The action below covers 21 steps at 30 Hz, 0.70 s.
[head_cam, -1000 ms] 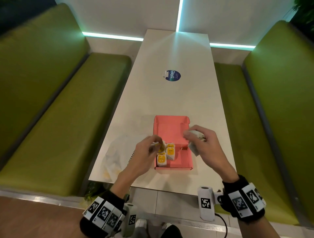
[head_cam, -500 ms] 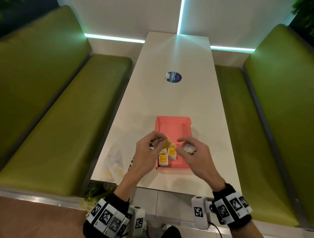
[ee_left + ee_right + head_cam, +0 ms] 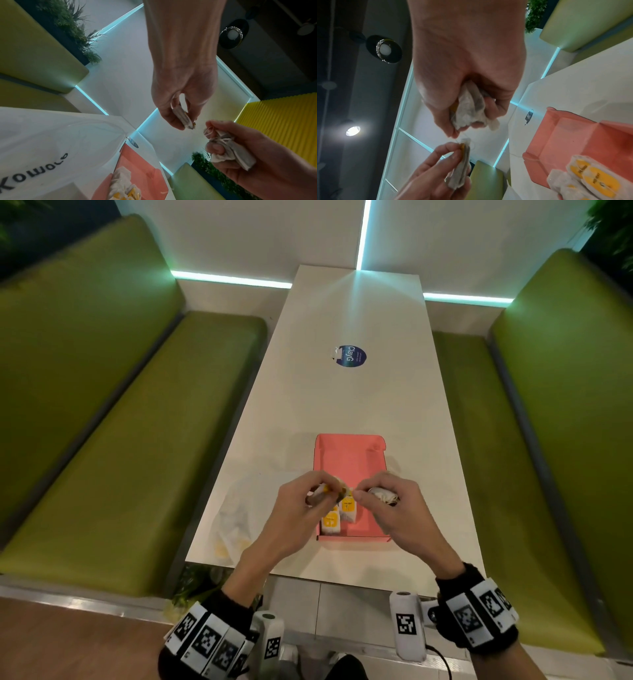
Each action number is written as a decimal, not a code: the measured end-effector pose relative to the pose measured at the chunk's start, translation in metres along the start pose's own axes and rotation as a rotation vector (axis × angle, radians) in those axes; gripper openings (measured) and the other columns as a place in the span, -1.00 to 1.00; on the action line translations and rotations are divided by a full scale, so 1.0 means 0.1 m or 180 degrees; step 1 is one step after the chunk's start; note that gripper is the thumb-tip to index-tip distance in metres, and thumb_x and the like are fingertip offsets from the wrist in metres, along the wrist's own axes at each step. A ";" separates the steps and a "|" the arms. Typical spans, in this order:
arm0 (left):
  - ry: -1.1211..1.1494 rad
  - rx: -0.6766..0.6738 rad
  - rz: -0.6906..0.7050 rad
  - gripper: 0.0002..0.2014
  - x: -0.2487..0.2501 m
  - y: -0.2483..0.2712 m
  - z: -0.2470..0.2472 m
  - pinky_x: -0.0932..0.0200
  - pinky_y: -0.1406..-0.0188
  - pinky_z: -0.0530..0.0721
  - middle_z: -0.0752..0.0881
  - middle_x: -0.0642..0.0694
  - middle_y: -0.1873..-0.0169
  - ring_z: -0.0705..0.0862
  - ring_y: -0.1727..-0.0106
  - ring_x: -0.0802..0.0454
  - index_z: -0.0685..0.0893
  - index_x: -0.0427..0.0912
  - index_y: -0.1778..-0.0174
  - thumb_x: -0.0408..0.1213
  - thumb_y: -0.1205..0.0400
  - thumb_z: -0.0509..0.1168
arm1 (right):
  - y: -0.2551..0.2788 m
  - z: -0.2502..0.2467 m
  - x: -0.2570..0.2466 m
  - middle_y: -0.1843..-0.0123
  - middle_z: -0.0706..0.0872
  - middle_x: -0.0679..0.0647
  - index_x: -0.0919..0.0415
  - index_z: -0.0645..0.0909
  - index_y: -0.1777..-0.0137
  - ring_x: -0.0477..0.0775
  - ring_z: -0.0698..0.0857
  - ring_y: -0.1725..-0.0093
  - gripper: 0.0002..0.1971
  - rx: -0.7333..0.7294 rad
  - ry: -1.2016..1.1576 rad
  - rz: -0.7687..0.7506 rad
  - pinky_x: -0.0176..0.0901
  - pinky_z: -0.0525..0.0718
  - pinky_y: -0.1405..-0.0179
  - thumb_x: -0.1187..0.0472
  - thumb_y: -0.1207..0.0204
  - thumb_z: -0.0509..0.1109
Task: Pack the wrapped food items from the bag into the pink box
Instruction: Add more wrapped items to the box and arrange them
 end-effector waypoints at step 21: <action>0.1104 0.0785 -0.0451 -0.86 -0.07 0.05 -0.06 0.14 0.03 0.78 0.84 -0.14 0.11 0.82 0.03 -0.08 0.77 -0.31 0.06 -0.57 -0.53 0.47 | 0.26 0.22 0.11 0.09 0.84 -0.07 0.16 0.82 0.00 -0.10 0.76 0.08 -0.88 -0.0078 -0.0727 0.0451 -0.36 0.63 0.08 0.32 -0.56 0.48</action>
Point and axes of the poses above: each hand's wrist, its own y-axis away from the middle knuckle, its own z-axis out of the palm, x = y × z, the point moved 6 cm from there along -y, towards the middle knuckle
